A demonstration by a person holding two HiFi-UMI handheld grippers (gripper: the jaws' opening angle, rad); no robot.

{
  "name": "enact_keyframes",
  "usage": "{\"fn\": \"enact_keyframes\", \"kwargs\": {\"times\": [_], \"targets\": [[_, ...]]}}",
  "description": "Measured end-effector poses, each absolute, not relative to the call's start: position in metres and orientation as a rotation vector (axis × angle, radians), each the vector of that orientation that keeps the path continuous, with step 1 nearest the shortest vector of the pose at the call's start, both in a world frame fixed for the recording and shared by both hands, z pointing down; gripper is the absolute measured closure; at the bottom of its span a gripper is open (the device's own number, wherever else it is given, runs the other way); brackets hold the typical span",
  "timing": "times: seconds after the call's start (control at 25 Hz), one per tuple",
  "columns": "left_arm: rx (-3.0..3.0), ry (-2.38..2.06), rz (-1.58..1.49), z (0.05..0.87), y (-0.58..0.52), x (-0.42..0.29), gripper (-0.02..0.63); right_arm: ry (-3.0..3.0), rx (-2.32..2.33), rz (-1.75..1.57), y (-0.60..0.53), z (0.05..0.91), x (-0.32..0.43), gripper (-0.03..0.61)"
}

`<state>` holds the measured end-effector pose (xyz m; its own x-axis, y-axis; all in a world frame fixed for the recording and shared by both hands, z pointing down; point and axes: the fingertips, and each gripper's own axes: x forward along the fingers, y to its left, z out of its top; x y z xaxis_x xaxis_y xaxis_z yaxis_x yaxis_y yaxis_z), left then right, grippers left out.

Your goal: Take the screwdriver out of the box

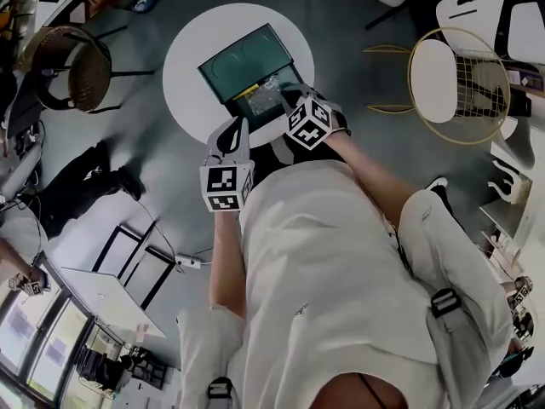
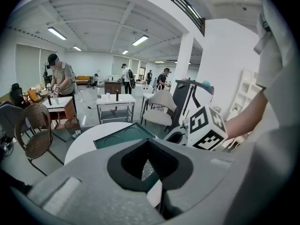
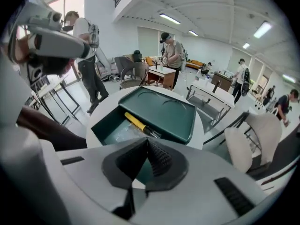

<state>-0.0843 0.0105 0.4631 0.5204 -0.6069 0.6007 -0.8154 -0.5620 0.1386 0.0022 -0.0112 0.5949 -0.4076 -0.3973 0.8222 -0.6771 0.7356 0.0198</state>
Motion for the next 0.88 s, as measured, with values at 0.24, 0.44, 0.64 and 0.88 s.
{"fn": "enact_keyframes", "kwargs": {"times": [0.24, 0.44, 0.64, 0.88], "targets": [[2.341, -1.220, 0.732, 0.466, 0.030, -0.104, 0.604, -1.927, 0.673, 0.104, -0.025, 0.626, -0.009, 0.568], [2.317, -1.217, 0.764, 0.473, 0.038, -0.115, 0.604, -1.851, 0.569, -0.052, -0.030, 0.649, -0.017, 0.566], [2.301, -1.212, 0.785, 0.478, 0.039, -0.126, 0.604, -1.785, 0.534, -0.080, -0.035, 0.668, -0.019, 0.512], [2.288, -1.208, 0.796, 0.481, 0.033, -0.134, 0.604, -1.750, 0.542, -0.019, -0.041, 0.680, -0.022, 0.441]]}}
